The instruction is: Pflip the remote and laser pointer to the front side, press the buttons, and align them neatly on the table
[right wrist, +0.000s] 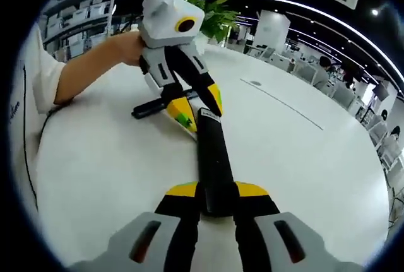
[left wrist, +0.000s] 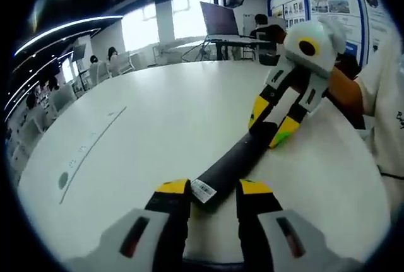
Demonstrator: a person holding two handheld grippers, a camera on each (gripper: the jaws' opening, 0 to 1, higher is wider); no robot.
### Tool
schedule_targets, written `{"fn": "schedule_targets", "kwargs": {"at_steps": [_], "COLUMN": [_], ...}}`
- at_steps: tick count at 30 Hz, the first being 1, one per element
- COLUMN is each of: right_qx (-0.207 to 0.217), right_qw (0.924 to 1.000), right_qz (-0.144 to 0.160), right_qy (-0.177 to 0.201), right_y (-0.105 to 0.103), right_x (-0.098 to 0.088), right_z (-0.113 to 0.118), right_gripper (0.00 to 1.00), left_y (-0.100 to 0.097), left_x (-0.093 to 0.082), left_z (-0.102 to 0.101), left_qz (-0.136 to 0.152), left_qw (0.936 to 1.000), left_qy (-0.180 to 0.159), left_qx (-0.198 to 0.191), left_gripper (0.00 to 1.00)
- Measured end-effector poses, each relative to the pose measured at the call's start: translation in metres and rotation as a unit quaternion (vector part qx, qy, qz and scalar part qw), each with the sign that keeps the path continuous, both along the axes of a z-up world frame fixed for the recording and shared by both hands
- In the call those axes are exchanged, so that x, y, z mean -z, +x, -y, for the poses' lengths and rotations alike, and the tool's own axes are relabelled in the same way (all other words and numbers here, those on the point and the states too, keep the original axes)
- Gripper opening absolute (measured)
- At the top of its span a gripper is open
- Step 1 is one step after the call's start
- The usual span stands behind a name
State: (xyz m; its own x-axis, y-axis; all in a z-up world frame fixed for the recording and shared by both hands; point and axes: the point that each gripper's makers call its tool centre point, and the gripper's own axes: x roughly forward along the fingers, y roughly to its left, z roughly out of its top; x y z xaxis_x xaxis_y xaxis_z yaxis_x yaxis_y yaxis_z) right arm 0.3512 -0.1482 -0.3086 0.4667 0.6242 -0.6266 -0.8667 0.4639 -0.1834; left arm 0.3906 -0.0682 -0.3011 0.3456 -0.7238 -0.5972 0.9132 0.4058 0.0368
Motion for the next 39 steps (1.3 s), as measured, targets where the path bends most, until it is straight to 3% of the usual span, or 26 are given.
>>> {"fn": "schedule_targets", "kwargs": {"at_steps": [1, 2, 3, 9, 12, 17, 23, 25, 26, 29, 35, 38, 39], "right_qx": [0.000, 0.014, 0.013, 0.005, 0.001, -0.003, -0.005, -0.007, -0.010, -0.026, -0.049, -0.048, -0.051], "right_qw": [1.0000, 0.9976, 0.9970, 0.9976, 0.9976, 0.9920, 0.9898, 0.9869, 0.9843, 0.9820, 0.9614, 0.9425, 0.9323], "right_qz": [-0.001, -0.047, -0.053, -0.051, -0.061, -0.124, -0.136, -0.153, -0.164, -0.147, -0.186, -0.220, -0.230], "right_qy": [0.001, 0.048, 0.055, 0.045, 0.031, 0.024, -0.041, -0.049, -0.064, -0.116, -0.197, -0.247, -0.274], "right_y": [0.000, 0.002, 0.004, 0.008, 0.012, 0.013, 0.020, 0.019, 0.017, 0.018, 0.016, 0.016, 0.017], "right_x": [0.000, -0.002, -0.002, -0.003, -0.003, -0.002, 0.001, 0.003, 0.005, 0.009, 0.011, 0.013, 0.013], "right_z": [0.000, 0.001, 0.002, 0.003, 0.004, 0.006, 0.007, 0.006, 0.006, 0.009, 0.008, 0.009, 0.009], "right_gripper": [0.23, 0.23, 0.23, 0.23, 0.22, 0.21, 0.17, 0.15, 0.14, 0.14, 0.13, 0.13, 0.13], "left_y": [0.000, 0.004, 0.005, 0.007, 0.008, 0.010, 0.013, 0.020, 0.019, 0.016, 0.016, 0.016, 0.015], "left_x": [0.000, -0.003, -0.004, -0.003, -0.006, -0.007, -0.010, -0.002, 0.002, 0.004, 0.007, 0.012, 0.014], "left_z": [0.000, 0.000, 0.001, 0.003, 0.003, 0.004, 0.005, -0.004, -0.006, -0.003, -0.005, -0.006, -0.007], "left_qz": [-0.001, -0.003, -0.005, -0.006, -0.024, -0.031, -0.032, 0.004, 0.007, -0.004, -0.002, -0.014, -0.014], "left_qw": [1.0000, 0.9998, 0.9996, 0.9992, 0.9977, 0.9959, 0.9944, 0.9971, 0.9976, 0.9977, 0.9980, 0.9969, 0.9971], "left_qy": [-0.001, -0.015, -0.022, -0.028, -0.046, -0.067, -0.077, -0.030, -0.015, -0.020, -0.002, 0.000, 0.004], "left_qx": [-0.001, -0.013, -0.020, -0.027, -0.044, -0.053, -0.065, -0.069, -0.068, -0.065, -0.063, -0.078, -0.074], "left_gripper": [0.31, 0.30, 0.30, 0.30, 0.30, 0.31, 0.29, 0.27, 0.27, 0.30, 0.29, 0.29, 0.30]}}
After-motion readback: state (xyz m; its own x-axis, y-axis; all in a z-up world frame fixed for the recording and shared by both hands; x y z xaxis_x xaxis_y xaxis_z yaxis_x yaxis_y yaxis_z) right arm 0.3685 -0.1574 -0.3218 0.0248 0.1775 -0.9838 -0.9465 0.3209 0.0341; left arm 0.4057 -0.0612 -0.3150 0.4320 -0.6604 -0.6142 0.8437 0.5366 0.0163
